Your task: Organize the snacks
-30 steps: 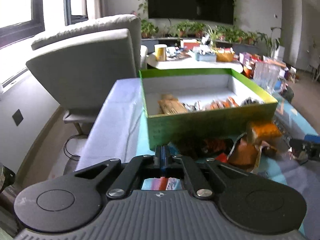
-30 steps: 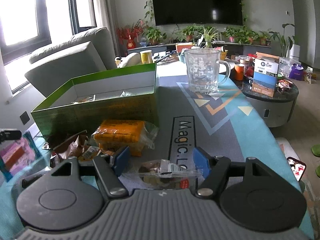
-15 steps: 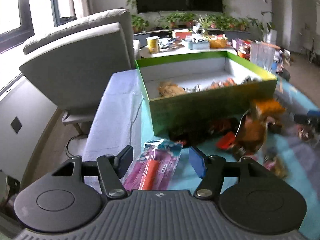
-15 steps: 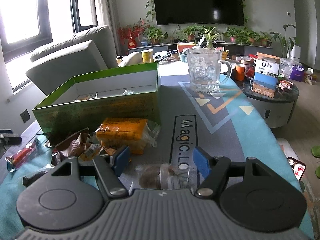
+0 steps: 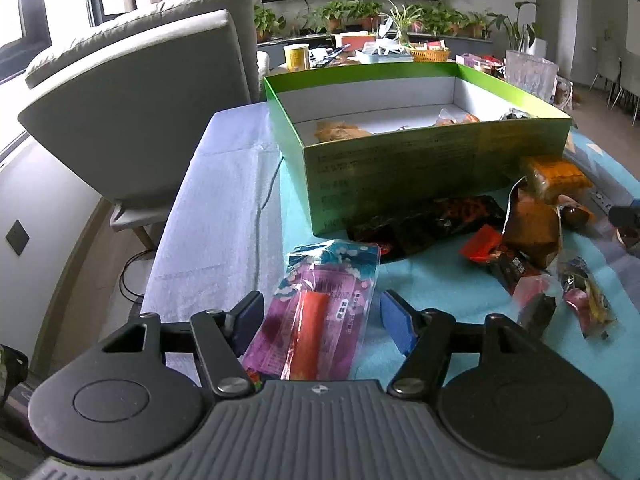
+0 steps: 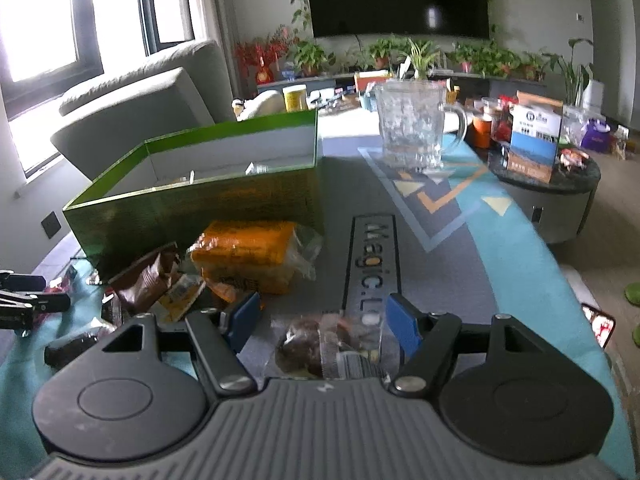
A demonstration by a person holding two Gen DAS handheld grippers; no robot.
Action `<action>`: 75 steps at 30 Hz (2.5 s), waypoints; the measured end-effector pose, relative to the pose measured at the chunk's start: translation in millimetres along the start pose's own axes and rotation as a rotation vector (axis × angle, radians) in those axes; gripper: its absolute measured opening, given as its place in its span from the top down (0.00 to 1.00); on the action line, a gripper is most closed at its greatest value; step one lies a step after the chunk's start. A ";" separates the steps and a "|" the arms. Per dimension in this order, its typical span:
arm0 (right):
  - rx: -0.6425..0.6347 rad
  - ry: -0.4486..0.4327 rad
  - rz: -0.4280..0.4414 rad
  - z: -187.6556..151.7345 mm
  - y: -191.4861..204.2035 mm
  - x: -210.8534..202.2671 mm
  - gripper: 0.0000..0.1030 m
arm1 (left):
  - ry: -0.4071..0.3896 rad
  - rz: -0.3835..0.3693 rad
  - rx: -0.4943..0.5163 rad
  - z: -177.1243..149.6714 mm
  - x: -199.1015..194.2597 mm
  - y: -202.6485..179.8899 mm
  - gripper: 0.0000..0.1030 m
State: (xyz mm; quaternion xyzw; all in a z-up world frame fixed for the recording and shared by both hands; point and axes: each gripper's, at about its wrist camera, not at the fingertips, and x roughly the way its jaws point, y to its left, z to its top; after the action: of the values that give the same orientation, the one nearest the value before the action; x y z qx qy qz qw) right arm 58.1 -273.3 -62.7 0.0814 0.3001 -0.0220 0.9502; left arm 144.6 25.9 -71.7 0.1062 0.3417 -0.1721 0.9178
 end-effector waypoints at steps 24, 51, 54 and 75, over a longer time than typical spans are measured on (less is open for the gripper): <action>-0.109 -0.076 -0.041 -4.3 24.0 -23.8 0.39 | -0.151 -0.034 -0.038 19.8 -47.2 -10.2 0.99; -0.114 -0.328 0.145 89.8 55.4 2.0 0.39 | -0.352 -0.028 -0.037 121.1 -33.1 -33.2 0.99; -0.114 -0.332 0.154 99.7 54.7 11.5 0.39 | -0.341 -0.009 -0.030 133.9 -17.0 -33.4 0.99; -0.105 0.069 0.206 -15.1 10.8 -17.5 0.13 | -0.252 -0.043 -0.092 130.1 23.6 -25.5 0.99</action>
State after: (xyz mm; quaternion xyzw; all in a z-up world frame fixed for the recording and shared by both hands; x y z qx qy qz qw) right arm 36.2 -260.3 -63.3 0.0626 0.3234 0.0944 0.9394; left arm 228.2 -44.0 7.4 0.0342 0.2334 -0.1879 0.9534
